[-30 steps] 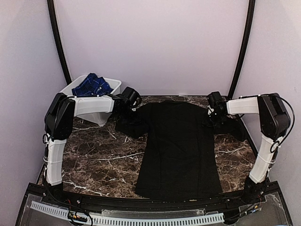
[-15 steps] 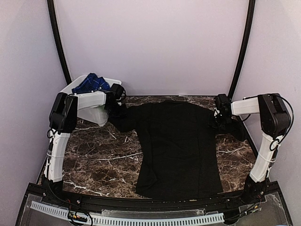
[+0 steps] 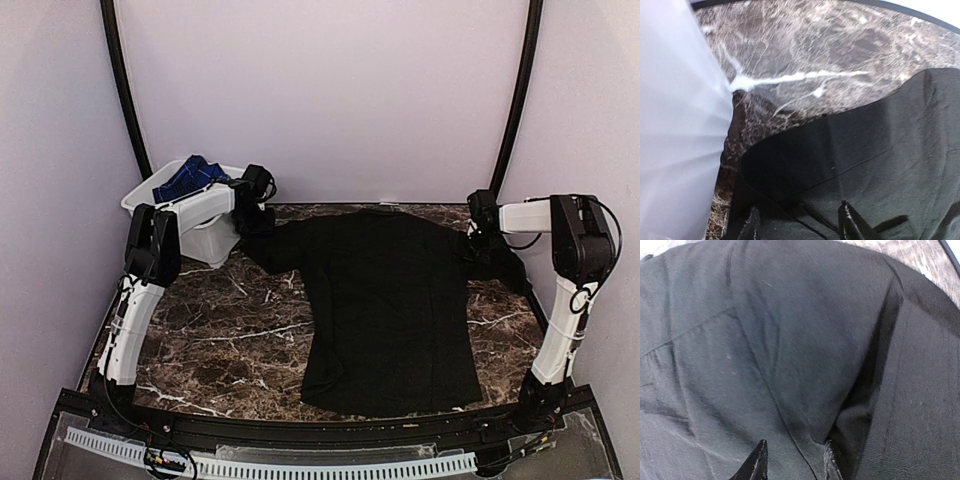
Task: Fold and stack the long sleeve shirts
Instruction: Move the flattened shirt to the center of the board.
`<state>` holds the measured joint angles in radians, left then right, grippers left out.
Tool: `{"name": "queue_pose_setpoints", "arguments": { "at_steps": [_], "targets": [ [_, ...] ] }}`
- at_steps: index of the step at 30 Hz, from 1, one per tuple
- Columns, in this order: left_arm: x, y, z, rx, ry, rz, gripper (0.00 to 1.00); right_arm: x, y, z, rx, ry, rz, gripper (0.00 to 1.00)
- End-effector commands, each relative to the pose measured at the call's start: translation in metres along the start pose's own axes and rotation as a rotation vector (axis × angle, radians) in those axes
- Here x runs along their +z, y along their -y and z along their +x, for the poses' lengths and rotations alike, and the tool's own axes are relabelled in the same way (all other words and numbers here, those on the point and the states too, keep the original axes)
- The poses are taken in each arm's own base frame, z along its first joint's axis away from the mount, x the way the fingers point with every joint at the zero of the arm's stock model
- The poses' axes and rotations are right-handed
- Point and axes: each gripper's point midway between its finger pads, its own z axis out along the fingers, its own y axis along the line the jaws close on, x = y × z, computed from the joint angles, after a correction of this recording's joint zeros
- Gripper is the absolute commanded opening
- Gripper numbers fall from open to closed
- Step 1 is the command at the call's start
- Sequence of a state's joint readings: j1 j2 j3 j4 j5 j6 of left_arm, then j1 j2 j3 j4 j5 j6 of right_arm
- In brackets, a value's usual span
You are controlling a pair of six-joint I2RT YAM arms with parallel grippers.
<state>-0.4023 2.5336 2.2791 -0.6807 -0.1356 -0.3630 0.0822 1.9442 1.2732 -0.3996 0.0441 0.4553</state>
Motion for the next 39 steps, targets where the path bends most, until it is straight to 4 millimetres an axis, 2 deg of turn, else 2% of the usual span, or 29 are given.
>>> {"name": "queue_pose_setpoints", "arguments": {
  "at_steps": [1, 4, 5, 6, 7, 8, 9, 10, 11, 12, 13, 14, 15, 17, 18, 21, 23, 25, 28, 32, 39],
  "targets": [
    [-0.04, 0.023, -0.017, 0.068, 0.044, 0.046, 0.56, -0.015, -0.012, -0.017, -0.051, 0.044, -0.005, 0.4],
    [-0.069, 0.059, -0.014, 0.12, 0.076, 0.093, 0.61, -0.03, -0.028, -0.02, -0.095, 0.076, -0.024, 0.42],
    [-0.081, 0.064, -0.015, 0.12, 0.09, 0.101, 0.62, -0.033, -0.033, -0.019, -0.111, 0.081, -0.024, 0.43],
    [-0.086, 0.074, -0.006, 0.136, 0.086, 0.101, 0.64, -0.037, -0.038, -0.017, -0.127, 0.085, -0.024, 0.45],
    [-0.102, 0.079, -0.009, 0.123, 0.107, 0.113, 0.64, -0.04, -0.042, -0.014, -0.144, 0.086, -0.024, 0.45],
    [-0.104, 0.088, 0.002, 0.133, 0.088, 0.121, 0.65, -0.043, -0.048, -0.012, -0.158, 0.088, -0.031, 0.45],
    [-0.118, 0.093, 0.003, 0.111, 0.094, 0.138, 0.65, -0.045, -0.053, -0.008, -0.172, 0.089, -0.038, 0.46],
    [-0.12, 0.1, 0.021, 0.122, 0.058, 0.139, 0.65, -0.048, -0.059, -0.004, -0.186, 0.088, -0.045, 0.46],
    [-0.131, 0.104, 0.025, 0.098, 0.055, 0.15, 0.65, -0.051, -0.064, 0.0, -0.198, 0.088, -0.055, 0.46],
    [-0.137, 0.11, 0.043, 0.11, 0.031, 0.154, 0.65, -0.053, -0.072, 0.006, -0.216, 0.088, -0.07, 0.46],
    [-0.141, 0.112, 0.051, 0.089, 0.021, 0.154, 0.65, -0.056, -0.078, 0.011, -0.229, 0.086, -0.083, 0.46],
    [-0.146, 0.117, 0.072, 0.097, -0.004, 0.16, 0.65, -0.06, -0.084, 0.015, -0.242, 0.088, -0.097, 0.47],
    [-0.149, 0.12, 0.083, 0.064, -0.023, 0.176, 0.65, -0.062, -0.089, 0.02, -0.257, 0.087, -0.106, 0.47],
    [-0.157, 0.131, 0.118, 0.031, -0.068, 0.218, 0.65, -0.068, -0.098, 0.029, -0.282, 0.09, -0.125, 0.47],
    [-0.159, 0.127, 0.135, 0.018, -0.088, 0.229, 0.64, -0.071, -0.102, 0.033, -0.292, 0.094, -0.134, 0.47],
    [-0.168, 0.143, 0.176, -0.057, -0.156, 0.328, 0.62, -0.077, -0.113, 0.045, -0.304, 0.094, -0.18, 0.47],
    [-0.17, 0.152, 0.196, -0.097, -0.185, 0.394, 0.61, -0.077, -0.116, 0.053, -0.316, 0.088, -0.191, 0.47],
    [-0.166, 0.153, 0.207, -0.128, -0.19, 0.407, 0.59, -0.077, -0.12, 0.059, -0.329, 0.082, -0.194, 0.47],
    [-0.158, 0.151, 0.207, -0.177, -0.17, 0.388, 0.57, -0.078, -0.123, 0.064, -0.341, 0.079, -0.208, 0.47],
    [-0.14, 0.141, 0.184, -0.234, -0.084, 0.315, 0.53, -0.079, -0.127, 0.062, -0.35, 0.088, -0.22, 0.47],
    [-0.115, 0.146, 0.139, -0.281, -0.003, 0.284, 0.43, -0.078, -0.131, 0.059, -0.365, 0.088, -0.227, 0.44]
  ]
}}
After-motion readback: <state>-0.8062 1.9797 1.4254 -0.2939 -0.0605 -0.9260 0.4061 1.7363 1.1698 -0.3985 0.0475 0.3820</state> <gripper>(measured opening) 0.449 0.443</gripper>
